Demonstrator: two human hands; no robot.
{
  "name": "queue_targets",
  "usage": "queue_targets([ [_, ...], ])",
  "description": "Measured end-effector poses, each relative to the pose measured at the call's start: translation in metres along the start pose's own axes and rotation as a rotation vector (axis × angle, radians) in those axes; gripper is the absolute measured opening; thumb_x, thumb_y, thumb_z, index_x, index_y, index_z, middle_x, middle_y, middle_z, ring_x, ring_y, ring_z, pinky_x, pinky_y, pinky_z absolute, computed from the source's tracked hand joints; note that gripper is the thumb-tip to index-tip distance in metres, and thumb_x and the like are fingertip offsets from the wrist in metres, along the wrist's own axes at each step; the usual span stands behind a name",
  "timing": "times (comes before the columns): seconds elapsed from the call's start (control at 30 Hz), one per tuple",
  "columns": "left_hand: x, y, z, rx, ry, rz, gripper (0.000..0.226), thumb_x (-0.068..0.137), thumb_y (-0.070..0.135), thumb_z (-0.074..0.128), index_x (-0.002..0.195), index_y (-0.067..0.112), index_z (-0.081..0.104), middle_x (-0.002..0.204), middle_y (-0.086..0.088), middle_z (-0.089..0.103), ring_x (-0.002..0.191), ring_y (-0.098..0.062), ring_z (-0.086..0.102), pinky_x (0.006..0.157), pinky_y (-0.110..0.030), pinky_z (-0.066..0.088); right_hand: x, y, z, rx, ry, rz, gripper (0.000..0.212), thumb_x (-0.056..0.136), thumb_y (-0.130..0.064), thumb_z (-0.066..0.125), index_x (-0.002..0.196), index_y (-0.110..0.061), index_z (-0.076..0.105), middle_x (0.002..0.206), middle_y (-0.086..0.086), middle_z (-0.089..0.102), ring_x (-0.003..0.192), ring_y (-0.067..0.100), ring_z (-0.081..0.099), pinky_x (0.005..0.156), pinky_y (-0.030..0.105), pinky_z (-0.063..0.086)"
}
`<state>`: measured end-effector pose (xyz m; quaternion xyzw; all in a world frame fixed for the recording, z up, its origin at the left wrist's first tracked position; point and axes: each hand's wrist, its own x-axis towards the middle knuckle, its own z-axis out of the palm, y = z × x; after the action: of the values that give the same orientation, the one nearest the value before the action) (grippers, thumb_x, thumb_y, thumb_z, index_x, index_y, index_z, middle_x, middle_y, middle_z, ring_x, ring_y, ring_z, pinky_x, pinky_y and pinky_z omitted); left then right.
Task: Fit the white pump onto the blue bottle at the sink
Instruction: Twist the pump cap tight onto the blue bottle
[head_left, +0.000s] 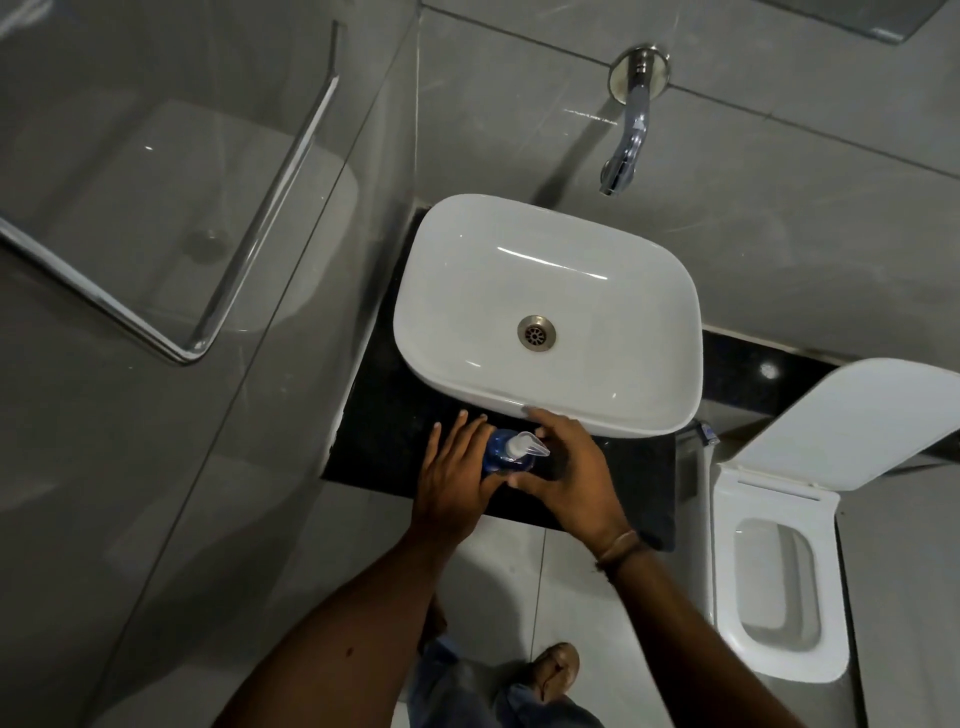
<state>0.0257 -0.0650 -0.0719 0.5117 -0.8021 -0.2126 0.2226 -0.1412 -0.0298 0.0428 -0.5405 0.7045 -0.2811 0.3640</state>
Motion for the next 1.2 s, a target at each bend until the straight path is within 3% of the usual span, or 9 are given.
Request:
queue_targets([
  [0.13, -0.001, 0.001, 0.000, -0.007, 0.008, -0.011, 0.069, 0.095, 0.059, 0.047, 0.141, 0.008, 0.053, 0.148, -0.009, 0.055, 0.148, -0.026, 0.036, 0.122, -0.056, 0.026, 0.010, -0.014, -0.036, -0.258, -0.234, -0.216, 0.078, 0.080, 0.011, 0.073, 0.150, -0.021, 0.058, 0.141, 0.000, 0.064, 0.132, 0.018, 0.062, 0.117, 0.035, 0.049],
  [0.23, -0.001, 0.000, 0.000, 0.007, -0.006, -0.010, 0.069, 0.095, 0.059, 0.049, 0.142, 0.009, 0.052, 0.149, -0.008, 0.054, 0.149, -0.025, 0.034, 0.123, -0.054, 0.024, 0.024, -0.029, -0.045, -0.398, -0.327, -0.279, 0.060, 0.089, 0.005, 0.066, 0.142, -0.023, 0.067, 0.130, 0.005, 0.070, 0.119, 0.023, 0.067, 0.105, 0.024, 0.049],
  [0.33, 0.000, -0.001, -0.001, 0.020, -0.020, -0.009, 0.069, 0.096, 0.060, 0.048, 0.143, 0.009, 0.052, 0.150, -0.008, 0.054, 0.150, -0.025, 0.033, 0.124, -0.053, 0.023, 0.034, -0.036, -0.051, -0.439, -0.410, -0.290, 0.051, 0.089, -0.003, 0.066, 0.132, -0.029, 0.073, 0.114, 0.003, 0.072, 0.103, 0.023, 0.070, 0.092, 0.031, 0.054],
  [0.5, 0.001, 0.001, -0.003, 0.022, -0.010, 0.001, 0.067, 0.095, 0.057, 0.050, 0.141, 0.009, 0.054, 0.148, -0.008, 0.056, 0.149, -0.026, 0.035, 0.123, -0.054, 0.024, 0.031, -0.030, -0.049, -0.388, -0.351, -0.220, 0.046, 0.082, -0.006, 0.081, 0.125, -0.024, 0.076, 0.115, 0.000, 0.077, 0.103, 0.022, 0.072, 0.095, 0.038, 0.059],
  [0.63, 0.001, 0.001, -0.005, 0.031, -0.014, 0.003, 0.067, 0.094, 0.056, 0.052, 0.141, 0.008, 0.053, 0.148, -0.009, 0.056, 0.148, -0.027, 0.037, 0.123, -0.053, 0.024, 0.023, -0.024, -0.038, -0.293, -0.260, -0.142, 0.028, 0.076, -0.015, 0.090, 0.100, -0.022, 0.077, 0.097, -0.006, 0.078, 0.092, 0.016, 0.075, 0.092, 0.043, 0.061],
  [0.73, 0.002, 0.002, -0.007, 0.030, -0.026, -0.001, 0.067, 0.094, 0.054, 0.052, 0.142, 0.007, 0.052, 0.149, -0.010, 0.055, 0.148, -0.028, 0.037, 0.123, -0.055, 0.025, 0.016, -0.023, -0.030, -0.247, -0.181, -0.098, 0.036, 0.074, -0.020, 0.093, 0.107, -0.027, 0.079, 0.091, -0.006, 0.077, 0.089, 0.014, 0.075, 0.091, 0.040, 0.062],
  [0.87, 0.001, 0.003, -0.007, 0.034, -0.019, 0.002, 0.067, 0.094, 0.054, 0.050, 0.141, 0.006, 0.054, 0.147, -0.011, 0.056, 0.146, -0.029, 0.040, 0.121, -0.056, 0.028, 0.012, -0.022, -0.024, -0.250, -0.140, -0.060, 0.050, 0.077, -0.022, 0.093, 0.125, -0.019, 0.077, 0.099, -0.004, 0.079, 0.097, 0.016, 0.075, 0.100, 0.039, 0.060],
  [1.07, 0.001, 0.003, -0.008, 0.042, -0.032, 0.002, 0.064, 0.093, 0.049, 0.059, 0.141, 0.006, 0.053, 0.148, -0.012, 0.056, 0.146, -0.029, 0.039, 0.121, -0.057, 0.028, 0.008, -0.023, -0.019, -0.276, -0.108, -0.049, 0.057, 0.078, -0.027, 0.092, 0.132, -0.017, 0.074, 0.111, -0.001, 0.080, 0.106, 0.019, 0.075, 0.105, 0.037, 0.059],
  [1.2, 0.001, 0.004, -0.008, 0.010, -0.037, -0.013, 0.065, 0.092, 0.048, 0.061, 0.141, 0.006, 0.053, 0.147, -0.012, 0.057, 0.146, -0.029, 0.039, 0.122, -0.054, 0.026, 0.004, -0.012, -0.022, -0.225, -0.095, -0.022, 0.077, 0.067, -0.020, 0.099, 0.137, -0.028, 0.068, 0.095, -0.018, 0.068, 0.090, 0.003, 0.070, 0.094, 0.018, 0.055],
])
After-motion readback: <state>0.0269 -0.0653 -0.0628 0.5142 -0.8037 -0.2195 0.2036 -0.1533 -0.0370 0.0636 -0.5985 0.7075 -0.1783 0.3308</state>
